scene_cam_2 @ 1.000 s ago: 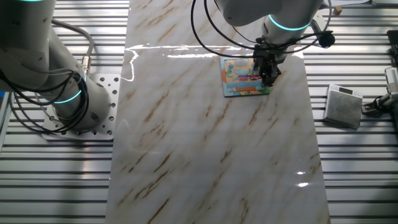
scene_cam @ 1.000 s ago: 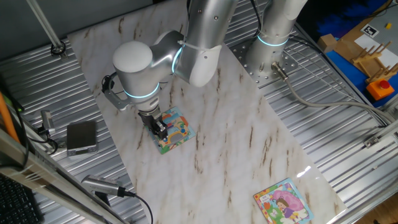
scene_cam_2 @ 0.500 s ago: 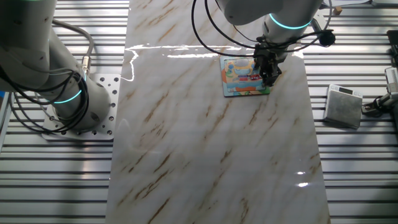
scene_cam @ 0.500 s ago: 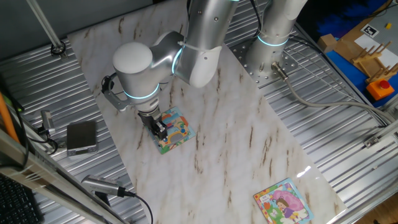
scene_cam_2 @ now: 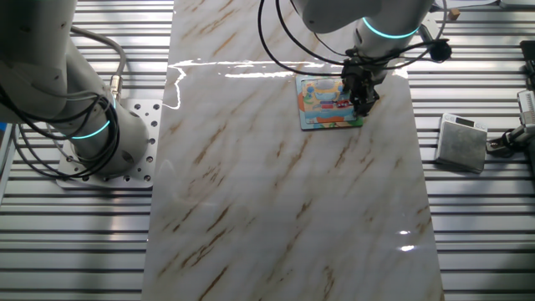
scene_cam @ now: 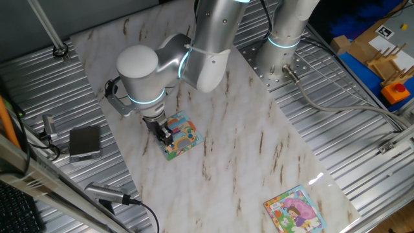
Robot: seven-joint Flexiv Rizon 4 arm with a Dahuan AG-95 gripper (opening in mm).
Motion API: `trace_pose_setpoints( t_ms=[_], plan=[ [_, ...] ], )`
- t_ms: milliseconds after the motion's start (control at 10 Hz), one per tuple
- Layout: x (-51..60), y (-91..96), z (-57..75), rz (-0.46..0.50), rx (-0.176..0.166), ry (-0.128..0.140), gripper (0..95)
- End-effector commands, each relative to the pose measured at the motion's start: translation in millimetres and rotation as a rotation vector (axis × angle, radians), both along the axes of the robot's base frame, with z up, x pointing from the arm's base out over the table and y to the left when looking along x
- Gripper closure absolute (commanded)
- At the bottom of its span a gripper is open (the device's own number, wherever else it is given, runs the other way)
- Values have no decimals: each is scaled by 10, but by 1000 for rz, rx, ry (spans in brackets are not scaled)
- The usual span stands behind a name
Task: Assemble one piece of a puzzle
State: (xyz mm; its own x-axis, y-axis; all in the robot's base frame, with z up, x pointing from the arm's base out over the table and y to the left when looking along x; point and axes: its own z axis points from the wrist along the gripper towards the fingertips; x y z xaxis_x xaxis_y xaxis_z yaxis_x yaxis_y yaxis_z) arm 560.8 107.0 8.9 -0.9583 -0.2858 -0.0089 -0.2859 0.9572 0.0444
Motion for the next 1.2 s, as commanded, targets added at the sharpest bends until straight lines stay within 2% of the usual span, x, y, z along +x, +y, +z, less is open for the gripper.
trace_pose_setpoints(
  t_ms=[100,700,1200],
  plan=[
    [-11,-24,4,1,-1,1,380],
    [-24,-57,16,6,-3,1,380],
    [-63,-207,129,48,-12,8,380]
  ],
)
